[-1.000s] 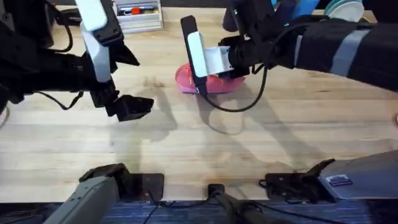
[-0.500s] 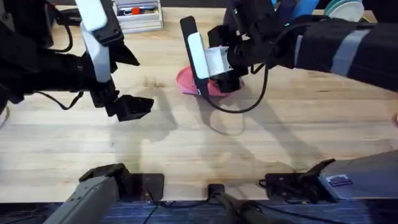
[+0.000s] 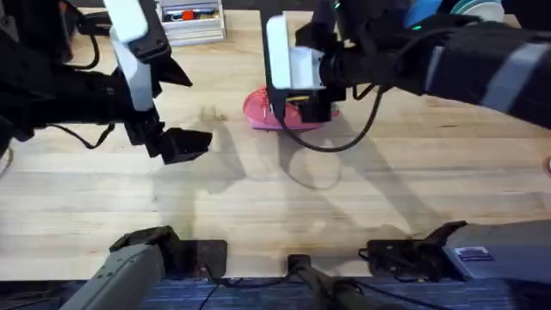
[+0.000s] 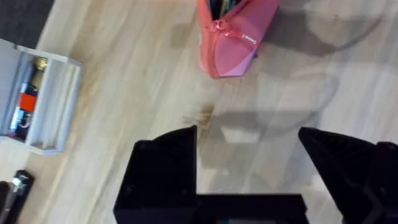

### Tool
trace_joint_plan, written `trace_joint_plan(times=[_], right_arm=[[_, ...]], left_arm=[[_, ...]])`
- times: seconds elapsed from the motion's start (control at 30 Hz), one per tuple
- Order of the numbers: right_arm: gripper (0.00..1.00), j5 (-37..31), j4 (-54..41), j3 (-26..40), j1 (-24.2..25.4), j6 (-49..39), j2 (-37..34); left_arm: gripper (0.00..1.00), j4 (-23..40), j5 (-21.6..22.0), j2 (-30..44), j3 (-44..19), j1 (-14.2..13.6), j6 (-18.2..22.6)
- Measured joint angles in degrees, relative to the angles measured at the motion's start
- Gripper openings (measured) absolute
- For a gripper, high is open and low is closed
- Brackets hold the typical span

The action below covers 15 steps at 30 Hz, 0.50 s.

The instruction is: Unzip the bag, pick up the pens from the table one at a time and place them inside, then zip the bag closed.

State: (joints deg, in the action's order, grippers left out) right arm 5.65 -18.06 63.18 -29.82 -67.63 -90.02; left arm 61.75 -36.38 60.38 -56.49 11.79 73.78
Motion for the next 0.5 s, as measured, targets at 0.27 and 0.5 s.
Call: trace_joint_plan(times=[0.27,0.5], right_arm=[[0.997,0.2,0.7,0.0,0.0,10.7,5.9],[0.997,0.4,1.4,0.0,0.0,18.9,8.7]], left_arm=[[0.993,-3.7,-0.2,4.7,0.0,0.0,0.8],[0.993,-6.9,-6.2,14.5,0.0,0.0,7.6]])
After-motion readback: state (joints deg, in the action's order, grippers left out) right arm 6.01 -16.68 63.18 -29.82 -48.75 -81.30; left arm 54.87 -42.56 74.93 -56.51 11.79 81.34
